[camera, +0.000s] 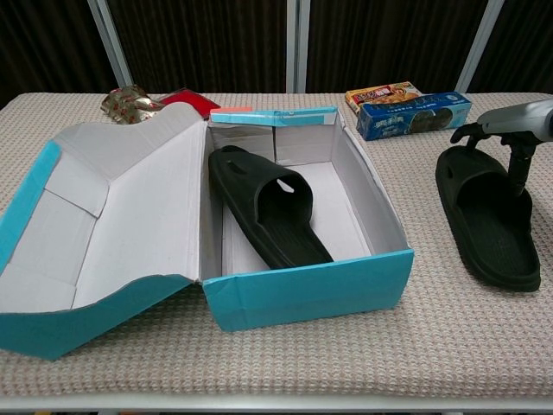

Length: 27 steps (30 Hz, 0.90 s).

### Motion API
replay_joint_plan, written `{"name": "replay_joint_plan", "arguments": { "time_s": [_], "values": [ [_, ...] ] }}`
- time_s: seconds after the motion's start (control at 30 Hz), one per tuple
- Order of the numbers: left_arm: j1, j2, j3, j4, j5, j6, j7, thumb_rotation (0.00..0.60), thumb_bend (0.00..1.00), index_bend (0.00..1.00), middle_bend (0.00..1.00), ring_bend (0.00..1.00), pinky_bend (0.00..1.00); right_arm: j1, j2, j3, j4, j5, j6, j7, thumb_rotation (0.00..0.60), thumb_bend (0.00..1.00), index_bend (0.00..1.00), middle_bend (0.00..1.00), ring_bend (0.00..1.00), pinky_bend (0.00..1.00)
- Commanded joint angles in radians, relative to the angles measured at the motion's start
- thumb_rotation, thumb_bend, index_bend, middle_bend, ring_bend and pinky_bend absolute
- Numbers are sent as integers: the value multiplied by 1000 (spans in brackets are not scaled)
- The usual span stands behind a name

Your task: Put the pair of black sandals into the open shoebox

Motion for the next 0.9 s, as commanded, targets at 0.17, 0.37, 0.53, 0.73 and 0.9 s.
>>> {"name": "replay_joint_plan", "arguments": {
  "time_s": [0.17, 0.37, 0.53, 0.73, 0.9],
  "values": [
    [1, -3, 0, 4, 0, 1, -4, 600, 74, 111, 144, 3, 110, 11, -17, -8, 10, 27, 11, -32, 600, 0, 98, 162, 46, 140],
    [0, -3, 0, 6, 1, 1, -6, 600, 74, 111, 144, 3, 109, 20, -36, -13, 19, 50, 39, -69, 600, 0, 153, 206, 49, 140],
    [2, -3, 2, 8, 0, -2, -8, 600, 74, 112, 144, 4, 110, 20, -54, -8, 25, 54, 75, -95, 600, 0, 250, 277, 49, 140],
    [0, -1, 4, 6, 1, -6, -8, 600, 73, 112, 144, 3, 109, -2, -72, 12, 33, 9, 127, -92, 600, 0, 385, 360, 112, 142],
    [-1, 1, 6, 0, 3, -8, -4, 600, 74, 112, 144, 3, 110, -30, -74, 29, 33, -55, 161, -75, 600, 0, 458, 415, 158, 157]
  ]
}}
